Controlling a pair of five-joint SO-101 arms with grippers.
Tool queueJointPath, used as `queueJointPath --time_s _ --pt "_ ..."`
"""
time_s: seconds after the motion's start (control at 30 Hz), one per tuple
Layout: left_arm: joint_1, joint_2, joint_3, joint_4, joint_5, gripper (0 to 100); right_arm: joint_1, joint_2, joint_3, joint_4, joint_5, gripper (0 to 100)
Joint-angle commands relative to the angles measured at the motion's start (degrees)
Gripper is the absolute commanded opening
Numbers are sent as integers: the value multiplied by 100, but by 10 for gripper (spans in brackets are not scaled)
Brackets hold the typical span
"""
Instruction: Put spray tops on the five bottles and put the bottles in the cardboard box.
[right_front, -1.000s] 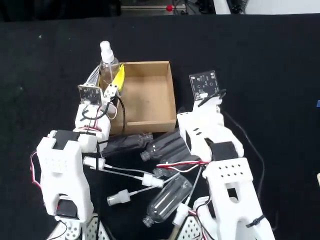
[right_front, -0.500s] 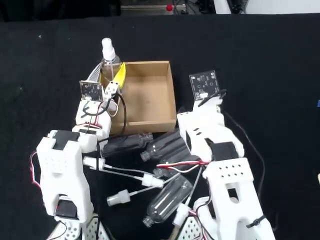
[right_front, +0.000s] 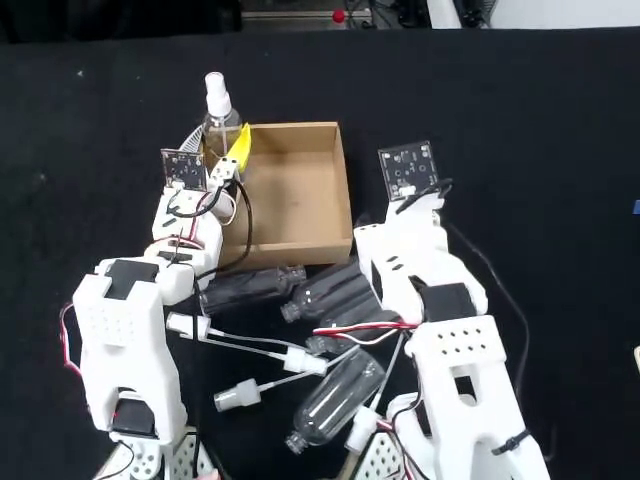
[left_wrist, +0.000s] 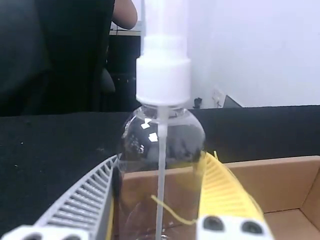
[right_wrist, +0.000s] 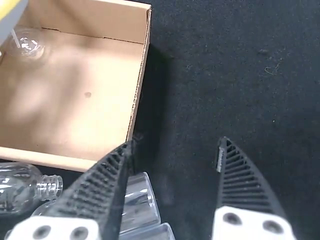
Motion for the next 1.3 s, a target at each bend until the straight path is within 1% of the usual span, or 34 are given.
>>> queueJointPath --time_s 0.0,0.17,0.37,0.53,0.77,0.9,1.13,1.2,1.27 --pt "-22 -35 -303 18 44 139 114 13 -31 -167 9 243" --pt "-13 -26 -303 26 9 143 114 13 -31 -167 18 243" --pt "-48 -26 -303 35 26 281 114 13 -31 -167 18 243" --pt "-57 -26 -303 26 9 262 114 13 -31 -167 18 243" --pt "-57 -53 -303 26 9 297 114 13 -31 -167 18 243" --pt "-66 -114 -312 9 9 297 114 13 -31 -167 18 243" --pt "-66 -721 -66 35 0 297 114 13 -31 -167 18 243" --pt "-66 -932 4 308 0 297 114 13 -31 -167 18 243" --pt "-75 -1169 4 774 0 298 114 13 -31 -167 18 243"
